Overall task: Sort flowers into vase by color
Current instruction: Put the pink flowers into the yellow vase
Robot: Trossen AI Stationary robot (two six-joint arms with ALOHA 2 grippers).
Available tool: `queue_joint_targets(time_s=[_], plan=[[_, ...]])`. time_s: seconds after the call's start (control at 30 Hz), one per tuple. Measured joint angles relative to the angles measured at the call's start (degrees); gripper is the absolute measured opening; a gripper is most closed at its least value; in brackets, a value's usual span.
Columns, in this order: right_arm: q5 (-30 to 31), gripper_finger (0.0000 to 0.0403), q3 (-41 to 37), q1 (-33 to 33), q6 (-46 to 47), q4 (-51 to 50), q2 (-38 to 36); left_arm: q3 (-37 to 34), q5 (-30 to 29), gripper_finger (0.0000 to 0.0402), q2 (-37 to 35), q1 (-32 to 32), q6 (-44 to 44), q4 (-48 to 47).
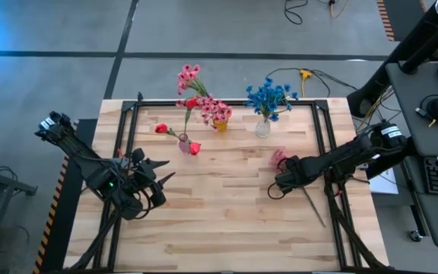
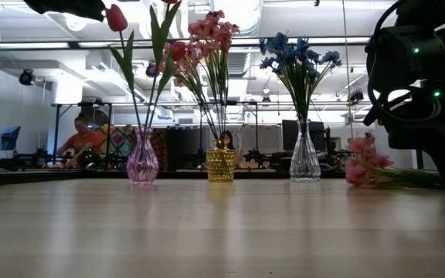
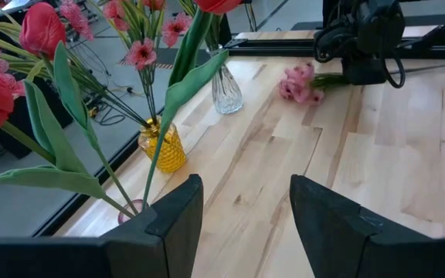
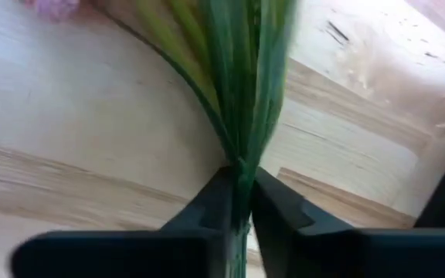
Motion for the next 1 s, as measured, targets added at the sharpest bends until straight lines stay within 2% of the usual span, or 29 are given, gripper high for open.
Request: queue_joint_targets(time_s=[0.1,0.3,0.43,0.57,0.73,0.83,1.0], plan=[[0.3,0.0017,0.0,0.0,-0.1,0.0,0.0,0.0,0.0,0.0178,0.0,0.0,0.0,0.0],[-0.2,0.0015,3.2,0.5,-1.9,-0.8,-2.8,1.0,-1.0,0.0178,-0.4,0.0,3.5,-0.1],[3.0,0.0014,7.8,2.1,-6.7,4.6,-6.4,3.0,-1.6,0.0178,-0.5,0.0,7.1,0.0],[9.5,0.0013,10.1,2.8,-16.6,20.0,-9.7,3.7,-3.8,0.0178,-0.5,0.0,10.9,-0.1],[13.9,0.0013,9.9,2.8,-33.2,42.9,-10.2,3.7,-7.5,0.0178,-0.9,0.0,15.7,-0.1],[15.8,0.0013,9.6,2.8,-44.0,55.1,-8.6,3.7,-9.2,0.0178,-1.6,0.0,19.2,-0.1],[17.8,0.0013,9.5,3.3,-61.5,76.0,-3.6,3.7,-15.6,0.0178,-3.3,0.0,25.1,-0.1]])
